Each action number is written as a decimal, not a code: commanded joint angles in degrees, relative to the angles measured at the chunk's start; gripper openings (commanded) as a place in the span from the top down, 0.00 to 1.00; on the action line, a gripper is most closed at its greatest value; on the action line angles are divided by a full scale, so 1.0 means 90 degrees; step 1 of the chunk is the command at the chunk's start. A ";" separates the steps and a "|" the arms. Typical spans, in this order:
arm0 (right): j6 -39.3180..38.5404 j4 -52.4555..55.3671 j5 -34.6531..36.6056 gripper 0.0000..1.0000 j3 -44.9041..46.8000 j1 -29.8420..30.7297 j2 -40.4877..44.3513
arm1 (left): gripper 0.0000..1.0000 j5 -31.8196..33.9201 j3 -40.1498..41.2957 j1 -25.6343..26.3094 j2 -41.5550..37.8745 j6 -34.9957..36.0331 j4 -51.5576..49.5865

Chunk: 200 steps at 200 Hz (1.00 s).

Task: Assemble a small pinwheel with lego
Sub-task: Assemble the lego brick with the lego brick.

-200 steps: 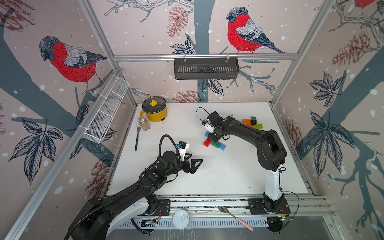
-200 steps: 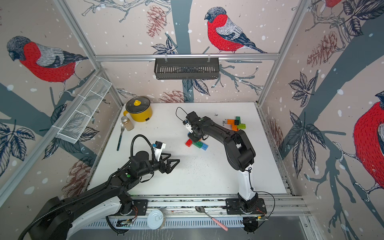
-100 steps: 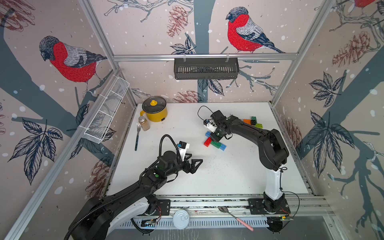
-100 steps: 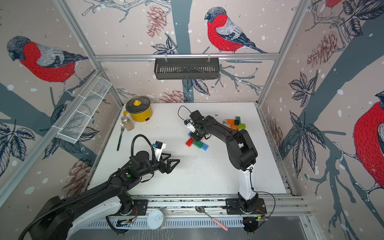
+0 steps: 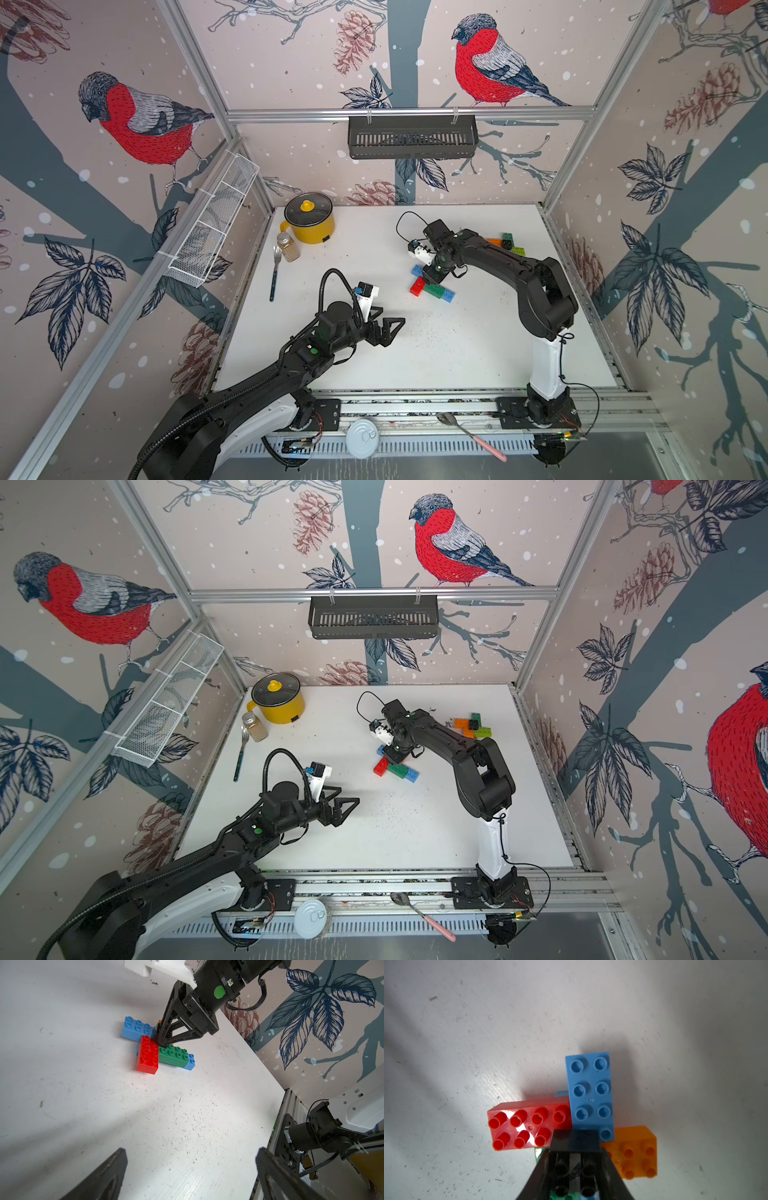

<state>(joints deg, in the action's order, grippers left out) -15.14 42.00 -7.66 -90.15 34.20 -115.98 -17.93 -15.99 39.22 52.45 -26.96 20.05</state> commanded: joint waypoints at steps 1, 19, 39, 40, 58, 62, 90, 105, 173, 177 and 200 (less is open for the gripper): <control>-0.0024 0.0371 0.0088 0.76 -0.0020 0.0096 -0.0146 | 0.03 0.0000 -0.0050 0.0002 -0.0026 0.0087 0.0087; 0.0020 0.0485 0.0216 0.76 -0.0099 0.0148 -0.0294 | 0.03 -0.0007 -0.0049 0.0007 -0.0031 0.0089 0.0086; 0.0127 0.0578 0.0344 0.76 -0.0139 0.0151 -0.0382 | 0.03 0.0010 -0.0050 0.0007 -0.0043 0.0103 0.0069; 0.0128 0.0578 0.0358 0.76 -0.0140 0.0153 -0.0383 | 0.03 0.0010 -0.0050 0.0007 -0.0044 0.0099 0.0073; 0.0169 0.0659 0.0392 0.76 -0.0148 0.0228 -0.0444 | 0.03 0.0011 -0.0039 0.0004 -0.0046 0.0090 0.0081; 0.0186 0.0677 0.0384 0.76 -0.0157 0.0250 -0.0480 | 0.03 0.0001 -0.0045 0.0007 -0.0046 0.0095 0.0083; 0.0394 0.0868 0.0505 0.76 -0.0300 0.0358 -0.0783 | 0.03 0.0011 -0.0044 -0.0002 -0.0056 0.0095 0.0064; 0.0538 0.0937 0.0533 0.76 -0.0314 0.0387 -0.0888 | 0.03 0.0010 -0.0032 0.0007 -0.0084 0.0093 0.0074; 0.0963 0.0871 0.0514 0.79 0.0035 0.0497 -0.1159 | 0.03 0.0069 -0.0027 0.0002 -0.0181 0.0086 0.0021; 0.0997 0.0847 0.0487 0.79 0.0045 0.0495 -0.1114 | 0.03 0.0083 -0.0025 0.0007 -0.0183 0.0093 0.0010; 0.1292 0.0622 0.0448 0.80 0.0051 0.0478 -0.0699 | 0.03 0.0129 -0.0020 0.0002 -0.0258 0.0071 -0.0006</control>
<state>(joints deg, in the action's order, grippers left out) -7.25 41.43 -2.42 -92.73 38.11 -120.70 -17.72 -15.99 39.22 50.76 -26.94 19.59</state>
